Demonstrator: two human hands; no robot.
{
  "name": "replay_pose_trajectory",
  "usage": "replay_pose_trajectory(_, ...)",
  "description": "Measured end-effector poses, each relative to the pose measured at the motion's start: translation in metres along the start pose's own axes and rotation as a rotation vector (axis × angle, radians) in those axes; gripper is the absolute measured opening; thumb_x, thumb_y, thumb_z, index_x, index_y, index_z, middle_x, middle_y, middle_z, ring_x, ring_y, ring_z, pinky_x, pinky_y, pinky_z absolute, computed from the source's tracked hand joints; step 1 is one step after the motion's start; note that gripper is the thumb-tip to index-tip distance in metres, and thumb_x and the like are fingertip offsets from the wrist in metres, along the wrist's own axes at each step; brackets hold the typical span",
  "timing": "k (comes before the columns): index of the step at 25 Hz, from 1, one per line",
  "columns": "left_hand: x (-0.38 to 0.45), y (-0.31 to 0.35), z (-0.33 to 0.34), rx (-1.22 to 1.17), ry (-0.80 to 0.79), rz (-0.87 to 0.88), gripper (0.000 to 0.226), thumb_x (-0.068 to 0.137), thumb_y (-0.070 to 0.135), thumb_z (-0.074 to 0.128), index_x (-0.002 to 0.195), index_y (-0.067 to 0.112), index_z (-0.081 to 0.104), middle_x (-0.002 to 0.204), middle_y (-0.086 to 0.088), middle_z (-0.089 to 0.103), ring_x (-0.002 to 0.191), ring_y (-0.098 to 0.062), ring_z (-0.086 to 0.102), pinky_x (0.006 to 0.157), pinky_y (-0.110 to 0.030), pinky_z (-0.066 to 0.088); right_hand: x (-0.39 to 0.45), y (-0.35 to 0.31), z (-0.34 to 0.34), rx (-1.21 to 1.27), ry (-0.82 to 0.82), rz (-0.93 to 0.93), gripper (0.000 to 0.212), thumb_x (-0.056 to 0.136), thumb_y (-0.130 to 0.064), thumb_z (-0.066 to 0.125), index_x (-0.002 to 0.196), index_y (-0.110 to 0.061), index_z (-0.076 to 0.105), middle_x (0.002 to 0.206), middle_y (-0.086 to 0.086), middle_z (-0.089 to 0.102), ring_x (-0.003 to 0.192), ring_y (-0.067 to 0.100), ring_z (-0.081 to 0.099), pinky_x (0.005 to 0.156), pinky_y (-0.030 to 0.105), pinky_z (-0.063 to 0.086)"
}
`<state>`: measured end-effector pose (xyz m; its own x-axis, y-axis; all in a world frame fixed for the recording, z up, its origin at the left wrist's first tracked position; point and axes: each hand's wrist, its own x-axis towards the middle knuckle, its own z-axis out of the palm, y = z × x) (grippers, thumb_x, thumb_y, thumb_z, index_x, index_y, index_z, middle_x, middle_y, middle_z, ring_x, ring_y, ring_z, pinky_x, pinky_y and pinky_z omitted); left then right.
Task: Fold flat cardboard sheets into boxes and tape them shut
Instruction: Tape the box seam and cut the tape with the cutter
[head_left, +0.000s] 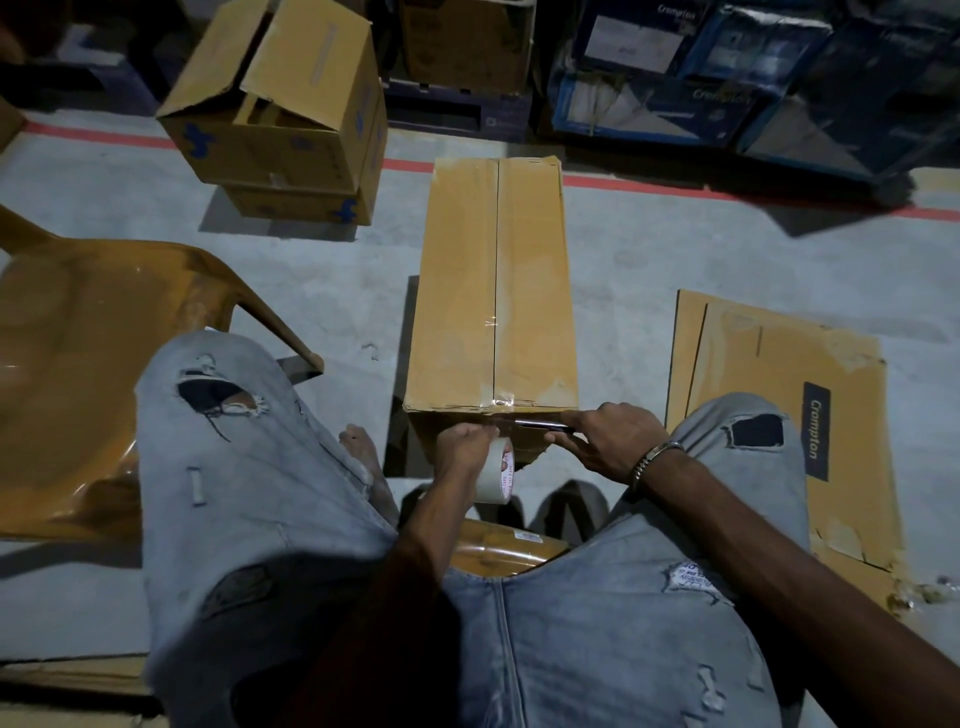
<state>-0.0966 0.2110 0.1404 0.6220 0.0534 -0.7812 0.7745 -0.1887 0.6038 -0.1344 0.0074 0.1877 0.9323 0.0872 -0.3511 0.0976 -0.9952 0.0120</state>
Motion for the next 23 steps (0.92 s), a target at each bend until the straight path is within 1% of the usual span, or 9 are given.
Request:
replay_pose_trajectory(3, 0.000, 0.000, 0.000, -0.019, -0.012, -0.016, 0.016, 0.095, 0.029, 0.072, 0.103, 0.015, 0.072, 0.100, -0.011, 0.074, 0.079, -0.024, 0.066, 0.066, -0.030, 0.050, 0.002, -0.004, -0.001, -0.009, -0.014, 0.002, 0.054, 0.103, -0.067, 0.030, 0.140, -0.038, 0.057, 0.099, 0.010, 0.072, 0.088, 0.029, 0.068, 0.063, 0.033, 0.042)
replay_pose_trajectory(7, -0.001, 0.000, -0.001, -0.047, -0.001, -0.039, 0.010, 0.096, 0.026, 0.071, 0.100, 0.017, 0.068, 0.084, -0.005, 0.068, 0.069, -0.019, 0.062, 0.062, -0.027, 0.049, 0.006, -0.009, -0.002, -0.016, -0.026, 0.013, 0.048, 0.105, -0.063, 0.034, 0.133, -0.034, 0.060, 0.101, 0.011, 0.071, 0.091, 0.032, 0.068, 0.065, 0.033, 0.042)
replay_pose_trajectory(10, -0.003, 0.001, 0.000, -0.053, 0.005, -0.027, 0.008, 0.095, 0.023, 0.072, 0.097, 0.016, 0.068, 0.080, -0.004, 0.068, 0.066, -0.019, 0.061, 0.061, -0.026, 0.049, 0.008, -0.012, -0.003, -0.032, -0.024, 0.004, 0.046, 0.106, -0.060, 0.035, 0.134, -0.033, 0.060, 0.101, 0.010, 0.071, 0.092, 0.032, 0.068, 0.066, 0.034, 0.043)
replay_pose_trajectory(13, -0.004, 0.001, 0.000, -0.046, 0.002, -0.041, 0.007, 0.094, 0.022, 0.073, 0.092, 0.017, 0.068, 0.081, -0.006, 0.069, 0.068, -0.021, 0.063, 0.064, -0.028, 0.051, 0.012, -0.023, -0.004, -0.043, -0.039, -0.007, 0.046, 0.107, -0.058, 0.035, 0.137, -0.032, 0.058, 0.104, 0.011, 0.071, 0.095, 0.032, 0.068, 0.067, 0.033, 0.042)
replay_pose_trajectory(16, -0.004, 0.002, 0.001, -0.028, 0.005, -0.047, 0.008, 0.092, 0.024, 0.074, 0.089, 0.019, 0.069, 0.083, -0.006, 0.069, 0.072, -0.022, 0.063, 0.075, -0.035, 0.056, 0.008, -0.026, -0.004, -0.046, -0.021, 0.014, 0.045, 0.107, -0.057, 0.036, 0.137, -0.031, 0.058, 0.103, 0.011, 0.071, 0.095, 0.032, 0.068, 0.067, 0.034, 0.045)
replay_pose_trajectory(18, -0.007, 0.004, 0.000, -0.034, -0.003, -0.048, 0.009, 0.091, 0.025, 0.076, 0.096, 0.017, 0.072, 0.085, -0.007, 0.071, 0.074, -0.023, 0.065, 0.078, -0.037, 0.057, 0.002, -0.022, -0.004, -0.056, 0.001, 0.046, 0.045, 0.107, -0.056, 0.037, 0.135, -0.029, 0.059, 0.103, 0.012, 0.071, 0.094, 0.033, 0.069, 0.066, 0.034, 0.045)
replay_pose_trajectory(20, -0.007, 0.005, -0.001, -0.042, -0.002, -0.055, 0.016, 0.091, 0.025, 0.076, 0.104, 0.017, 0.072, 0.089, -0.007, 0.072, 0.076, -0.023, 0.066, 0.076, -0.036, 0.057, -0.001, -0.023, -0.004, -0.064, 0.006, 0.059, 0.044, 0.107, -0.056, 0.037, 0.134, -0.028, 0.059, 0.103, 0.012, 0.071, 0.095, 0.033, 0.069, 0.065, 0.034, 0.042)
replay_pose_trajectory(23, -0.007, 0.005, -0.001, -0.050, 0.023, -0.061, 0.011, 0.093, 0.026, 0.074, 0.101, 0.019, 0.070, 0.090, -0.007, 0.071, 0.077, -0.024, 0.066, 0.080, -0.038, 0.059, 0.003, -0.032, -0.005, -0.075, 0.024, 0.058, 0.045, 0.108, -0.054, 0.035, 0.132, -0.024, 0.058, 0.101, 0.012, 0.071, 0.092, 0.034, 0.069, 0.064, 0.036, 0.043)
